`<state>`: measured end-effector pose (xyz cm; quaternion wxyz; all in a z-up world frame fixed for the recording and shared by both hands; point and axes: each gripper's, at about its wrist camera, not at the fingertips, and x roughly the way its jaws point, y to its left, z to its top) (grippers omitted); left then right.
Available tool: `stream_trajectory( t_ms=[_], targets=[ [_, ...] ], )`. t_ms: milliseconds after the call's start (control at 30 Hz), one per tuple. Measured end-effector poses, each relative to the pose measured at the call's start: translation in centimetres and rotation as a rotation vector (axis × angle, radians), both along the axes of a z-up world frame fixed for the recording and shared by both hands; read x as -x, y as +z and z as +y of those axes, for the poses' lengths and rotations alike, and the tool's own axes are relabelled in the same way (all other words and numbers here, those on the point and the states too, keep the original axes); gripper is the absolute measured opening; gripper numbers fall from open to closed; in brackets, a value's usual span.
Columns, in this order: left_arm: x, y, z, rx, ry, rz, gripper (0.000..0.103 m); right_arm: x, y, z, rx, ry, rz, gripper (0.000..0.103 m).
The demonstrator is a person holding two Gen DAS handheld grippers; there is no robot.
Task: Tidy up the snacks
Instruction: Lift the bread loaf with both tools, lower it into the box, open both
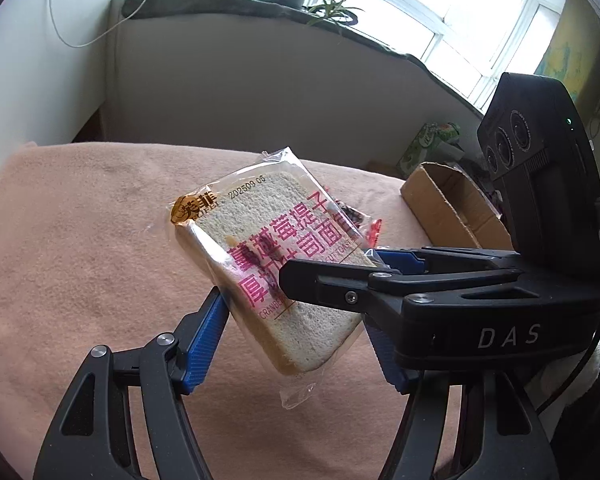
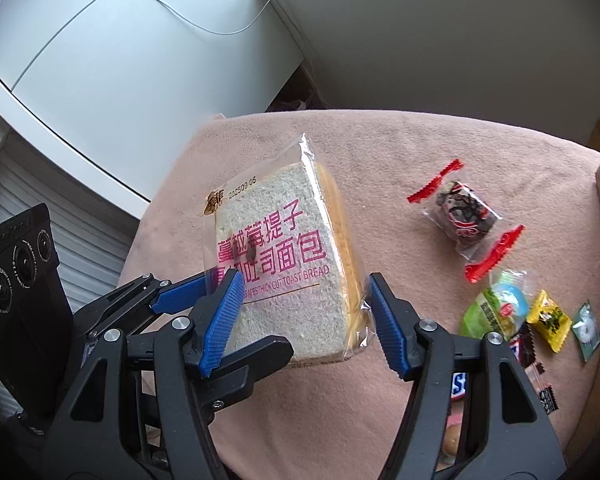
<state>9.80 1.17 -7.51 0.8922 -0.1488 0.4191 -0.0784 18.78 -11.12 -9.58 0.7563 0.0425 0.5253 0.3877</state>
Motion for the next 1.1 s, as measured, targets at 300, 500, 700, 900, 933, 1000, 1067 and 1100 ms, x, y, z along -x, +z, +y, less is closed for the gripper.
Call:
stream_trajectory(
  t_ms=[300,500,700,900,933,1000,1067,1100],
  targets=[
    [-1.4,1.7,-5.8,0.011,-0.117,-0.045,0.067,-0.2,2.5,-7.1,-0.002,-0.116,-0.039,0.066],
    [-2.9,2.5,-9.5,0.017,-0.188,-0.059,0.067,-0.9,3.5,-11.4,-0.004,-0.187,-0.054,0.066],
    [-5.4,3.2,-13.7,0.016,-0.252,-0.066,0.067,-2.2,4.1,-16.8,-0.017,-0.264,-0.062,0.066],
    [-8.8,3.2,-17.7,0.017,-0.318,-0.068,0.067,-3.6,4.4,-20.9,-0.019,-0.328,-0.065,0.066],
    [-9.2,3.3,-18.2,0.017,-0.325,-0.069,0.067,-4.0,4.5,-21.6,-0.021,-0.337,-0.064,0.066],
    [-9.9,3.4,-19.2,0.015,-0.337,-0.071,0.067,-4.6,4.5,-22.5,-0.025,-0.352,-0.061,0.066],
    [-10.4,3.4,-19.9,0.014,-0.347,-0.07,0.067,-5.2,4.2,-23.5,-0.024,-0.365,-0.058,0.066],
    [-10.6,3.3,-20.2,0.014,-0.352,-0.067,0.067,-5.6,4.0,-23.9,-0.022,-0.372,-0.054,0.066]
  ],
)
